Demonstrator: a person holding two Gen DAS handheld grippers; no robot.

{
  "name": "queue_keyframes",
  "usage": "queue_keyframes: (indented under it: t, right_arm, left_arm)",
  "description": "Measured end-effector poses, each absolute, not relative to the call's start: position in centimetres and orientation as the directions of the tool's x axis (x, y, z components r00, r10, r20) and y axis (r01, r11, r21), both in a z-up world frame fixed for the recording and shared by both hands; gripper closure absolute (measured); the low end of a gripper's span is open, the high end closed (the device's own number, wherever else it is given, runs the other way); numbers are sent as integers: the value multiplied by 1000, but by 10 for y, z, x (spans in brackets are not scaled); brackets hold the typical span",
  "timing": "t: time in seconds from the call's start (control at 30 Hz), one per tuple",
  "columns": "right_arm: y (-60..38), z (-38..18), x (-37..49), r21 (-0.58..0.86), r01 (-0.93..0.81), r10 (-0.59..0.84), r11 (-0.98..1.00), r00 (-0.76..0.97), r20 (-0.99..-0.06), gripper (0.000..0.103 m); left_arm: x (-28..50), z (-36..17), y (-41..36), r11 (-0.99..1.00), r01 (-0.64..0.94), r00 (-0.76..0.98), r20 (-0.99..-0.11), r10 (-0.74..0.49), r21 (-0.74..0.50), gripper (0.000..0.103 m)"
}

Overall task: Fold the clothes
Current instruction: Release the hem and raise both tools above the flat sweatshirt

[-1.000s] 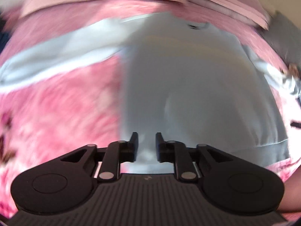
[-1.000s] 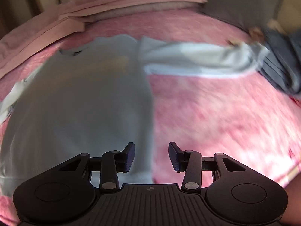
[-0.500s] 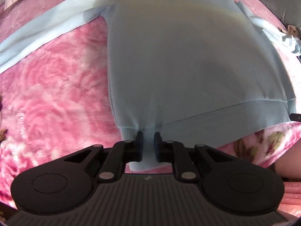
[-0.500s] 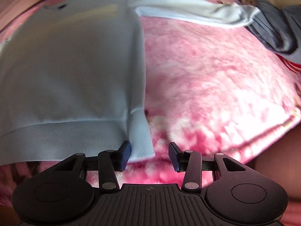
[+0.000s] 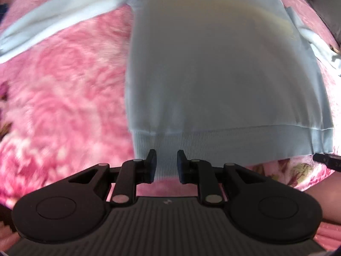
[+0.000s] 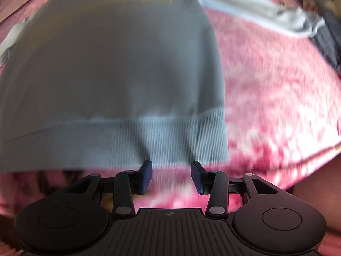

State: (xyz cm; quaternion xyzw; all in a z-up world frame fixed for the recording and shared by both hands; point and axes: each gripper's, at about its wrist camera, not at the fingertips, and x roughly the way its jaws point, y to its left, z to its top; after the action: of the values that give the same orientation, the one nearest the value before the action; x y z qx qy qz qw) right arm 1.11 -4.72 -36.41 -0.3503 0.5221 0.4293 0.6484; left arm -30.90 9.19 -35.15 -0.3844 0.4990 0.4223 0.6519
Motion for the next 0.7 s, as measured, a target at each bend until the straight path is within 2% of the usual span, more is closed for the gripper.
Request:
queue_keyframes:
  t: [0.2,0.33,0.43,0.7]
  right_arm:
    - [-63,-302,26,127,-939,330,319,-16,-944,59]
    - [-63,-246,32,175,-954,433,244,-54,-900,57]
    - [-74,-220,29,162,-961,456,223,-44,-889,39]
    - [-104,-151,20,122,-978,514,168,-19,-857,39]
  left_arm:
    - [-284,-287,59,240,-969,124,-955,270,-58,84]
    - [-263,-238,28,208,-976,133,-927,351,-61,76]
    - [-252,-200,5,217,-974,143,-907,397,-58,75]
    - [-242,-136,-39,200,-980,106,-863,493,-6,70]
